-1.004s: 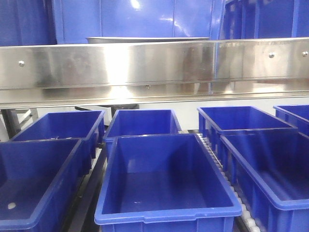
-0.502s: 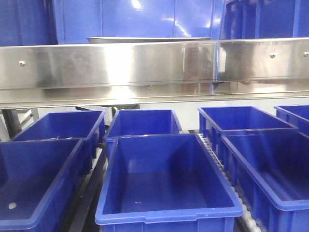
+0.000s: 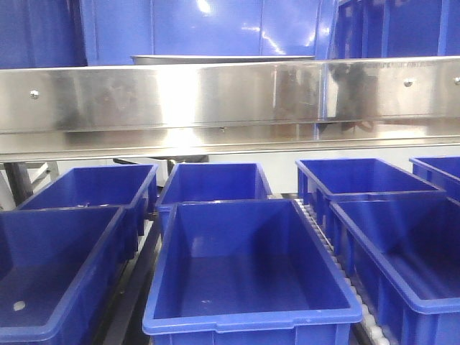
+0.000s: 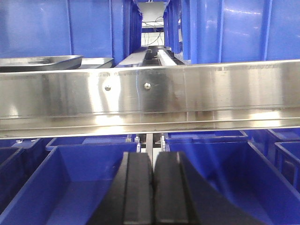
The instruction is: Stack silver trays without gaps
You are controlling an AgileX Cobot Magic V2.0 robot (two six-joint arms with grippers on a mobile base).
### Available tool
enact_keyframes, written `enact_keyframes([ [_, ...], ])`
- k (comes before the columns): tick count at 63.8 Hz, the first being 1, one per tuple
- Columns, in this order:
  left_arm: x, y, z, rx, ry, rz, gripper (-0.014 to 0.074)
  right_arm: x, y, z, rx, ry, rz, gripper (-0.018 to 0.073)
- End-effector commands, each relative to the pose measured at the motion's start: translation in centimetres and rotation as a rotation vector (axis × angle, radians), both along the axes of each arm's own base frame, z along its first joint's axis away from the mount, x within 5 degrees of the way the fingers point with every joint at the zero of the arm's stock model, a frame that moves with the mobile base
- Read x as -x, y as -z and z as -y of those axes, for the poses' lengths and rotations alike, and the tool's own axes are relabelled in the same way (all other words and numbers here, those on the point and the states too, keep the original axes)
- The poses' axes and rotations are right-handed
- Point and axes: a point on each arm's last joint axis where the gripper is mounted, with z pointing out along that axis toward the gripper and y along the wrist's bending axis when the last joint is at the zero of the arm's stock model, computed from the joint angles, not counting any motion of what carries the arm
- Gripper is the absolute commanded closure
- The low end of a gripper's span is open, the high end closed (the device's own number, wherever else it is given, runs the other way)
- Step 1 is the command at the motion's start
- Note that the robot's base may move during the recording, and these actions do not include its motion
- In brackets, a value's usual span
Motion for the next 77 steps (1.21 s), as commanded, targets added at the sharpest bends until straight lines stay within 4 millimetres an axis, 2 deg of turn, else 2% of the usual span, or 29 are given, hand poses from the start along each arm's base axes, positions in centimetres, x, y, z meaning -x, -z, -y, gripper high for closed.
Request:
enact_keyframes([
  [1, 0.2, -0.2, 0.0, 0.004, 0.011, 0.024, 0.0605, 0.1, -0.2, 0.0, 0.011, 0.002, 0.024, 0.0638],
  [58, 0.2, -0.2, 0.0, 0.012, 0.018, 0.025, 0.0605, 0.1, -0.2, 0.0, 0.011, 0.002, 0.024, 0.0638],
  [68, -0.2, 1.0, 0.3, -0.003, -0.001, -0.021, 0.0605, 0.1, -0.2, 0.0, 0.011, 0.002, 0.024, 0.0638],
  [77, -0.6, 3.5, 1.0, -0.008, -0.006, -0.054, 0.0605, 0.1, -0.2, 0.0, 0.011, 0.002, 0.024, 0.0638],
])
